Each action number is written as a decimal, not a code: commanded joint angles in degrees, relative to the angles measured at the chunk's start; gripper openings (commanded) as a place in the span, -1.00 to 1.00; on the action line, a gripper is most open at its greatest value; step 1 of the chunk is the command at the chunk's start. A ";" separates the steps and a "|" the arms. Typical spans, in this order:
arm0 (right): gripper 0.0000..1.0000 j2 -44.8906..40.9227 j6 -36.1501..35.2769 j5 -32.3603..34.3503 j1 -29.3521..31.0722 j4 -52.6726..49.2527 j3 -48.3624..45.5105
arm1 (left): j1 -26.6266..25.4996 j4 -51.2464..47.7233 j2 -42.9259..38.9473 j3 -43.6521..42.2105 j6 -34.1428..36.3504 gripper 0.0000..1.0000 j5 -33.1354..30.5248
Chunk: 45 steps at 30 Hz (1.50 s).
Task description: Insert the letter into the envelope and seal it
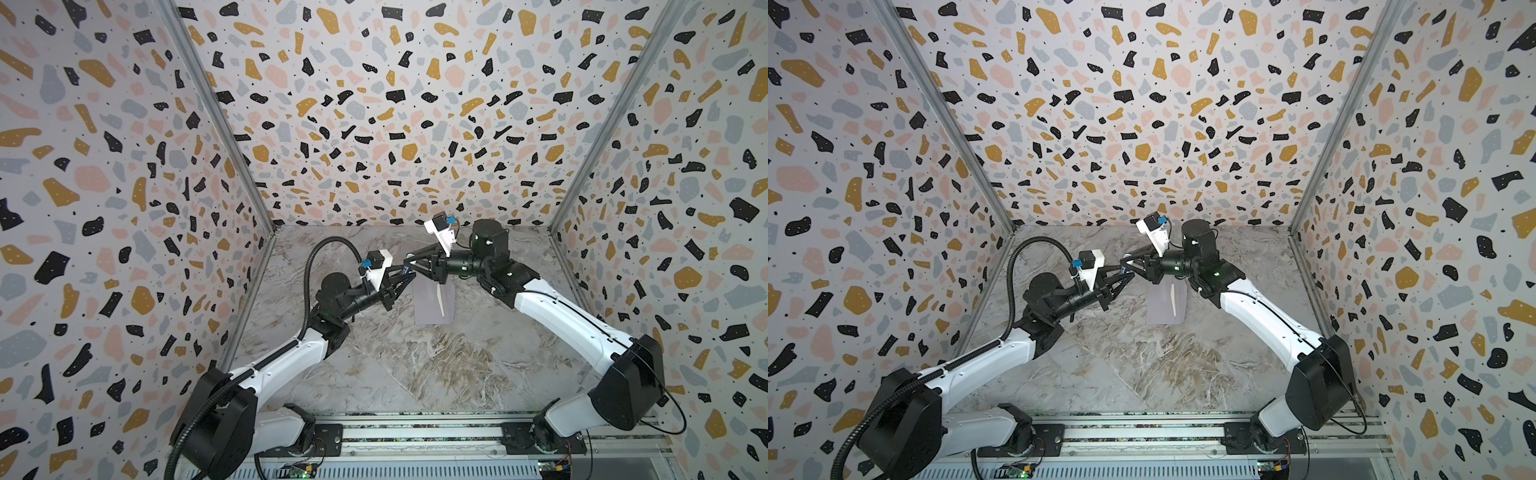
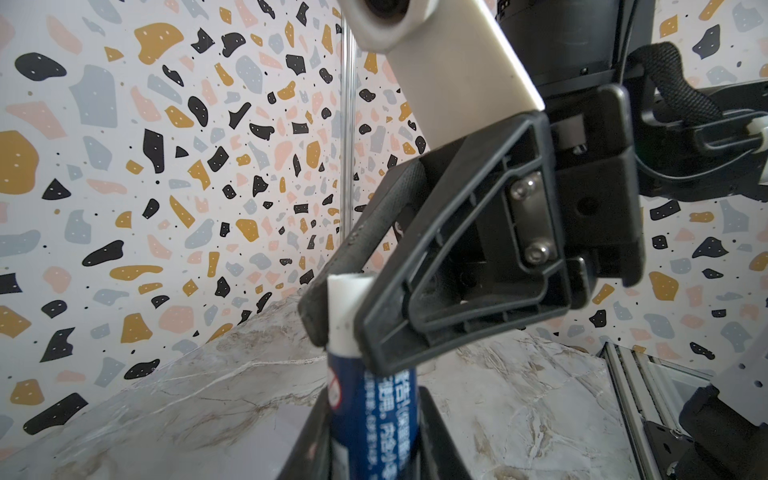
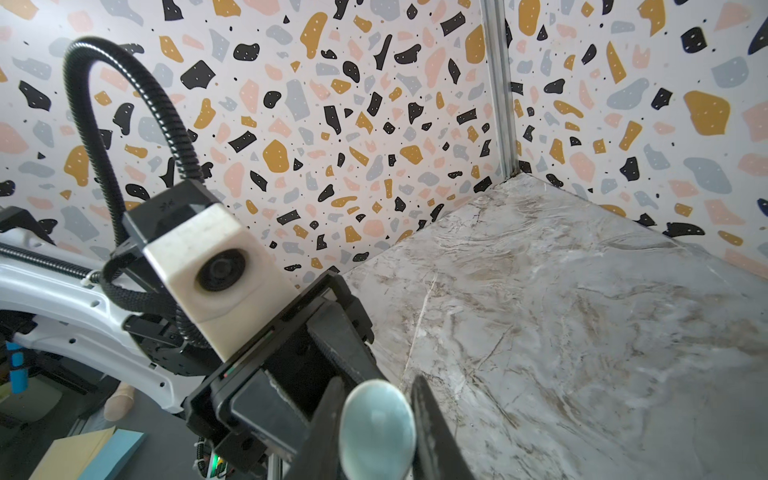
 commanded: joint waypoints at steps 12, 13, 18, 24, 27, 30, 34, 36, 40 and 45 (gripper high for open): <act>-0.89 0.38 -21.97 5.75 0.36 -20.71 9.84 | -0.30 -10.41 -2.29 5.46 5.20 0.38 1.93; -0.89 0.77 -24.64 6.68 0.12 -23.50 10.95 | -0.30 -12.25 -2.82 5.95 5.76 0.51 1.68; -0.88 2.43 -34.23 4.94 -2.00 -33.59 15.35 | -0.22 -15.59 -5.45 6.07 6.52 0.66 1.70; -0.89 3.82 -39.40 -1.44 -2.52 -40.20 18.72 | -0.21 -19.10 -5.84 5.89 9.66 0.70 5.55; -0.89 3.59 -40.53 -2.70 -2.12 -41.05 18.94 | -0.21 -19.15 -4.79 6.66 9.24 0.70 8.76; -0.89 3.40 -41.13 -2.70 -1.55 -41.30 18.98 | -0.21 -20.28 -3.07 8.20 8.46 0.61 11.40; -0.91 3.35 -41.43 -2.88 -0.94 -41.56 19.14 | -0.23 -21.92 -1.12 9.75 8.36 0.51 13.54; -0.91 3.41 -41.43 -2.92 -0.65 -41.55 19.37 | -0.21 -22.09 -0.47 10.09 8.34 0.45 14.34; -0.91 3.45 -41.43 -3.18 -0.26 -41.42 19.49 | -0.21 -21.88 0.06 10.22 8.26 0.27 15.21; -0.91 3.39 -40.95 -3.79 0.03 -40.80 19.35 | -0.21 -21.41 0.02 9.70 8.38 0.12 14.89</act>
